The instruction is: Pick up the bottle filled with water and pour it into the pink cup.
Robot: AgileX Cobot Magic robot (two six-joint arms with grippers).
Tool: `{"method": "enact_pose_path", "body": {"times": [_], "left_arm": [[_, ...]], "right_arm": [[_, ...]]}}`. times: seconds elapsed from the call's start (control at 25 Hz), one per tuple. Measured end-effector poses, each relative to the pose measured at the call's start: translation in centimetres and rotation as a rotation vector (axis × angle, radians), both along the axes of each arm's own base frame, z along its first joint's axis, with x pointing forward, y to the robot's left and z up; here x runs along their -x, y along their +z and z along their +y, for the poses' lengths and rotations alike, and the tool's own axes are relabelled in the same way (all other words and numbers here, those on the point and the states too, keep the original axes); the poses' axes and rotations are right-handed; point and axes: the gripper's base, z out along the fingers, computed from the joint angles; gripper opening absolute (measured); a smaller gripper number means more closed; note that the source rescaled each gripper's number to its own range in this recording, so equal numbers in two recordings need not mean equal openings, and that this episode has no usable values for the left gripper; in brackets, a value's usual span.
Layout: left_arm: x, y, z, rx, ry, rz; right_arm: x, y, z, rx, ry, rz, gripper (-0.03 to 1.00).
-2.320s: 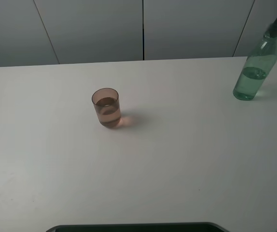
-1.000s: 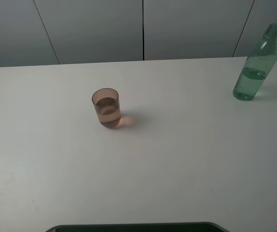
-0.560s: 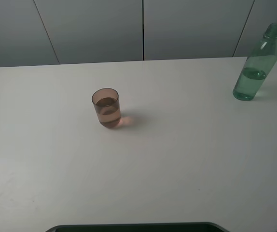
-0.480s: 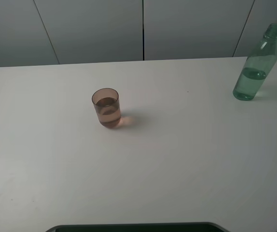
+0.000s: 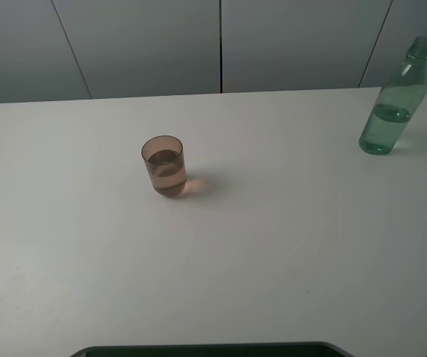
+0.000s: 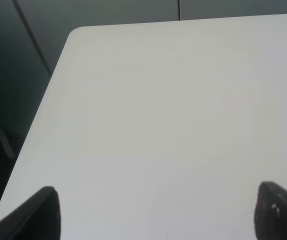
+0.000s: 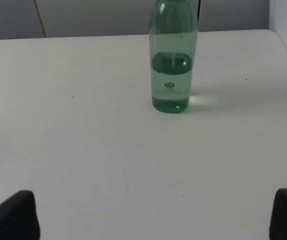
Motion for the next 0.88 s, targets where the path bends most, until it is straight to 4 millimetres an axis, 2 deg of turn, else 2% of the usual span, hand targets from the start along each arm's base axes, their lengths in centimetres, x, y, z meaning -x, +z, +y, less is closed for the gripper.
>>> {"method": "enact_pose_path", "body": {"times": [0.88], "left_arm": [[0.0,0.0,0.0,0.0,0.0,0.0]], "right_arm": [[0.0,0.0,-0.07,-0.013,-0.016,0.0,1.0]]}}
